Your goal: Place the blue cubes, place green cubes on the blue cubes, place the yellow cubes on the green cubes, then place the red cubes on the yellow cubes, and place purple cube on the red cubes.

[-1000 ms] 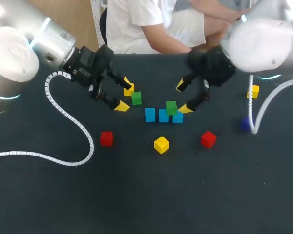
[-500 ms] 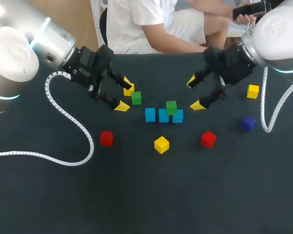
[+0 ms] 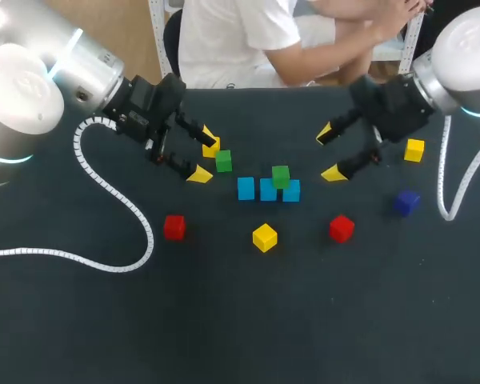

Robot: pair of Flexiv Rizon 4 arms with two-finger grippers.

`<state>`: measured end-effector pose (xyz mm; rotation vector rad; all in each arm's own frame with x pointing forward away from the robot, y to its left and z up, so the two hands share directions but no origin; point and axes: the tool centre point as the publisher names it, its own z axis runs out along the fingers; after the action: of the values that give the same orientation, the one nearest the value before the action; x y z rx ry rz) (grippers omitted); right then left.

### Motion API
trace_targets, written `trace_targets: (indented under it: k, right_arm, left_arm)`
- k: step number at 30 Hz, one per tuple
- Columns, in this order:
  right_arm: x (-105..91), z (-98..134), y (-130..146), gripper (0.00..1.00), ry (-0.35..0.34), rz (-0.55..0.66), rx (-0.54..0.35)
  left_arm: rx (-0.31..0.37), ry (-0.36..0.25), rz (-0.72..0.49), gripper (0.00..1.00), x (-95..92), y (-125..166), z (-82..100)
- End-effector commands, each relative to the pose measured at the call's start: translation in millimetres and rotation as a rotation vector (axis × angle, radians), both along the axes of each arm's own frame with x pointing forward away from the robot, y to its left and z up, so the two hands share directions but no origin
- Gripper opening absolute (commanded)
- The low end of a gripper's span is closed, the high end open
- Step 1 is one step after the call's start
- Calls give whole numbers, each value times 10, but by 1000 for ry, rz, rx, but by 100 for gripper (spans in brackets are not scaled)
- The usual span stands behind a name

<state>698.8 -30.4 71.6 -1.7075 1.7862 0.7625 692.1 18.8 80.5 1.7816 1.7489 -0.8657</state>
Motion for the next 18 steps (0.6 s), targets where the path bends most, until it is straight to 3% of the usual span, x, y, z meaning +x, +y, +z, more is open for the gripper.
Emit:
trace_targets:
  k: [1, 18]
  right_arm:
    - [-12, 6, -40, 100, 1, 6, 13]
    - [-15, 10, -46, 100, 2, 9, 18]
  left_arm:
    - [3, 4, -3, 100, 20, -1, 3]
    - [3, 4, -3, 100, 20, -1, 3]
